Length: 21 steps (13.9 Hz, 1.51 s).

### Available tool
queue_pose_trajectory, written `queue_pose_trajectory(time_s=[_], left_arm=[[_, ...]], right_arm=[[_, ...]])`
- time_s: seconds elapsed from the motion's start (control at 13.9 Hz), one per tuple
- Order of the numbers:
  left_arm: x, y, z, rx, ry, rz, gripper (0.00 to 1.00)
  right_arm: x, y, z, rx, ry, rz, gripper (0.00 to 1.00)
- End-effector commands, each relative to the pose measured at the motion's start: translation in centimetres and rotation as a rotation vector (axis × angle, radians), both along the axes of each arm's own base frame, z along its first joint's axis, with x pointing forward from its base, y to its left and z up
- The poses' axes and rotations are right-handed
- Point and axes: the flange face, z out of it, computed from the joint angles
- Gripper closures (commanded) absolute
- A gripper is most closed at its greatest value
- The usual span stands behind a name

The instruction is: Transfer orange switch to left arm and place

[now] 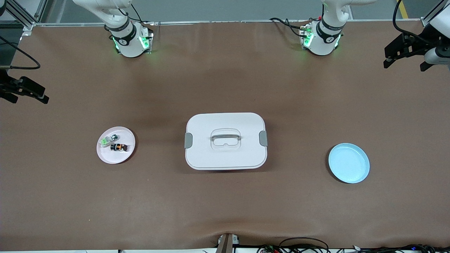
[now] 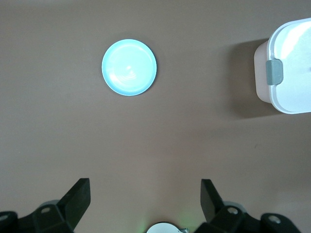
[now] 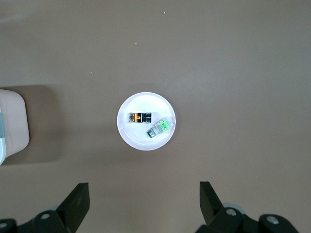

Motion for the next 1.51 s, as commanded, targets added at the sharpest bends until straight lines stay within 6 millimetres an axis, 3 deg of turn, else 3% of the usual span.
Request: queue_pose_trajectory(time_s=[0.0, 1.43], left_arm=[[-0.2, 0.0, 0.5, 0.012, 0.002, 0.008, 0.0], [1.7, 0.3, -1.8, 0.016, 0.02, 0.019, 0.0]], right_arm=[[-0.8, -0.3, 0.2, 0.008, -0.005, -0.011, 0.0], [-0.5, -0.1, -0.1, 0.012, -0.006, -0.01, 0.0]])
